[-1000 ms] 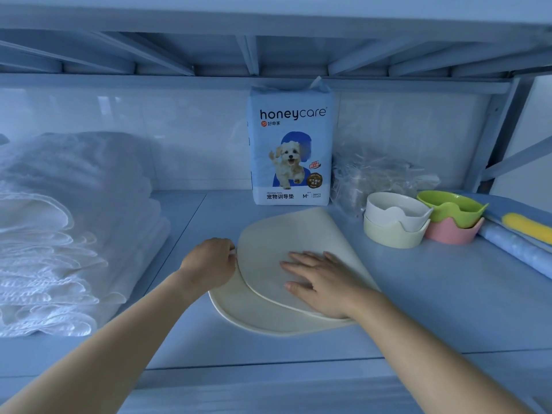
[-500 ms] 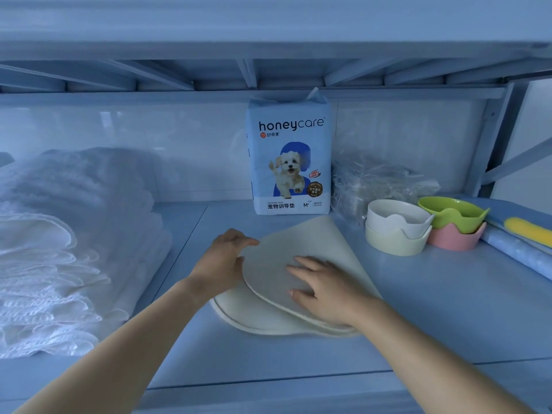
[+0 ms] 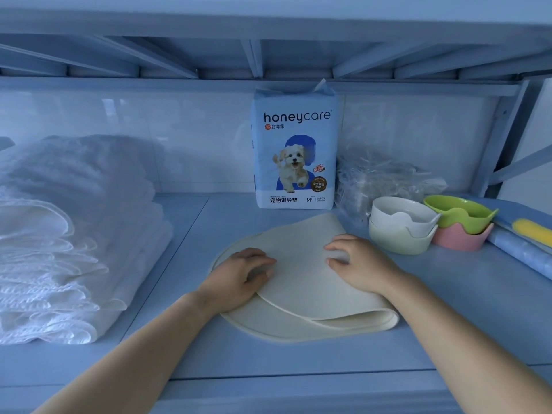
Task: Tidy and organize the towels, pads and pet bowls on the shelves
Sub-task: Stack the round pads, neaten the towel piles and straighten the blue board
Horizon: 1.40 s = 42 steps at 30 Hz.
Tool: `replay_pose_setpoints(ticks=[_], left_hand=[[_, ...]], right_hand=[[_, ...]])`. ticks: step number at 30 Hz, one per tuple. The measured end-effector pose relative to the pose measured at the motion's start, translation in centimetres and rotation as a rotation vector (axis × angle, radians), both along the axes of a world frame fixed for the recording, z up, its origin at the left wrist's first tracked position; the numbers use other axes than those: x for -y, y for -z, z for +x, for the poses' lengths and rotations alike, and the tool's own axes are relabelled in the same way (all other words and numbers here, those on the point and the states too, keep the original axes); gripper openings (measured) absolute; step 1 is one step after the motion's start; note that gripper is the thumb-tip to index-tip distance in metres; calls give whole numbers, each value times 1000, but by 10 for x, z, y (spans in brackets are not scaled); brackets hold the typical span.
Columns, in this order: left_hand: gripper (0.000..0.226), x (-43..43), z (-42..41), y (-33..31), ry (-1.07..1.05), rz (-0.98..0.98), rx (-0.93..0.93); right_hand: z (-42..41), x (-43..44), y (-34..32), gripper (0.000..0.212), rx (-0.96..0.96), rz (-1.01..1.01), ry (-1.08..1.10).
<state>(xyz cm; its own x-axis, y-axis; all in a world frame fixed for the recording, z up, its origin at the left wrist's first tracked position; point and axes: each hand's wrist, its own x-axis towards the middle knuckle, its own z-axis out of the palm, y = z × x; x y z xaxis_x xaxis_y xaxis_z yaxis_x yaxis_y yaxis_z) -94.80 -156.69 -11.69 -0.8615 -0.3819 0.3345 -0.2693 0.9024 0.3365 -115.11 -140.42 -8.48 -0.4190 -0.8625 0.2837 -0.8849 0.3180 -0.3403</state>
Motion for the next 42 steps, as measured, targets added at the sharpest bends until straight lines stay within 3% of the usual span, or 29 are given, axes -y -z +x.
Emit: replay_pose_setpoints(ticks=[8, 13, 18, 22, 29, 33, 42], left_hand=[[64, -2, 1, 0, 7, -51, -28], [71, -12, -8, -6, -19, -75, 38], [64, -22, -10, -7, -69, -61, 196], [82, -36, -3, -7, -121, -45, 173], [36, -48, 13, -12, -189, 12, 149], [26, -44, 8, -22, -257, -39, 155], [26, -1, -32, -35, -391, -6, 133]], right_hand=[[13, -1, 3, 31, 50, -108, -114], [24, -3, 14, 40, -142, 159, -232], [11, -6, 2, 36, 79, 26, -294], [-3, -11, -1, 35, 108, 36, -286], [-15, -7, 0, 32, 72, -1, -213], [-16, 3, -3, 32, 41, -3, -228], [-27, 32, -13, 30, 61, 20, -134]])
